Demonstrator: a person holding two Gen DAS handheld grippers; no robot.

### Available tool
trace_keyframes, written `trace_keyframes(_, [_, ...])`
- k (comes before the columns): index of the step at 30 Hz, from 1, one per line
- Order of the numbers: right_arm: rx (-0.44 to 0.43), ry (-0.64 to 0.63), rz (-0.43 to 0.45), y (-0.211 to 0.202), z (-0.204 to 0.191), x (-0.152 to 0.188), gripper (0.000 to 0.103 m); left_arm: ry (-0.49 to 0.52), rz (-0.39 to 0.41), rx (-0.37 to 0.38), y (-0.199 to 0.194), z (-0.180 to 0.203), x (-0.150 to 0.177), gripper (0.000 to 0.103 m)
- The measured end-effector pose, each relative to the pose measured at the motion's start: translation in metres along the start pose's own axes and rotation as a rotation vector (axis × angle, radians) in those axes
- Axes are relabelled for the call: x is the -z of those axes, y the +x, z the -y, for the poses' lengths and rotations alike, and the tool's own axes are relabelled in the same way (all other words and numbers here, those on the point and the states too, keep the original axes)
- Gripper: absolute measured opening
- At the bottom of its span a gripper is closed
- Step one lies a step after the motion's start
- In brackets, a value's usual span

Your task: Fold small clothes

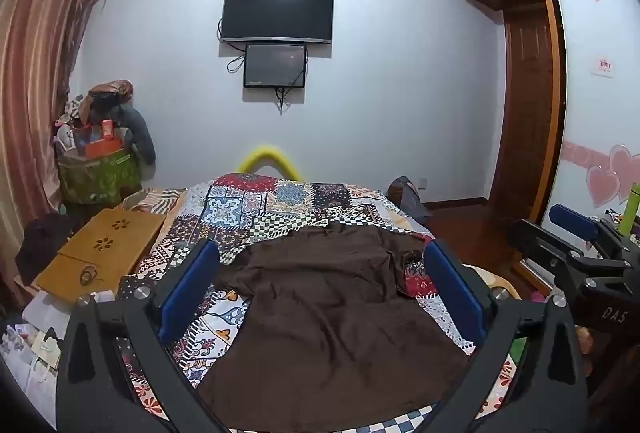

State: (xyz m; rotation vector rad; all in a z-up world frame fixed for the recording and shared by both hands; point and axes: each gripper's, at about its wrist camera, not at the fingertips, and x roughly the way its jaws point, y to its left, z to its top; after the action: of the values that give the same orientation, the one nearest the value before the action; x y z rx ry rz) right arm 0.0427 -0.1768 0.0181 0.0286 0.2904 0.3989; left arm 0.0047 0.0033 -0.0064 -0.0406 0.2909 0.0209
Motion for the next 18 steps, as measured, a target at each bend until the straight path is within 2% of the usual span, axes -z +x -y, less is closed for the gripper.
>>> trace_keyframes(18, [0.003,0.004,-0.003,0.0012,0.0020,-0.0018,0.103,0.014,0.009,-0.022,-0.0046,0.0068,-0.0031,0.103])
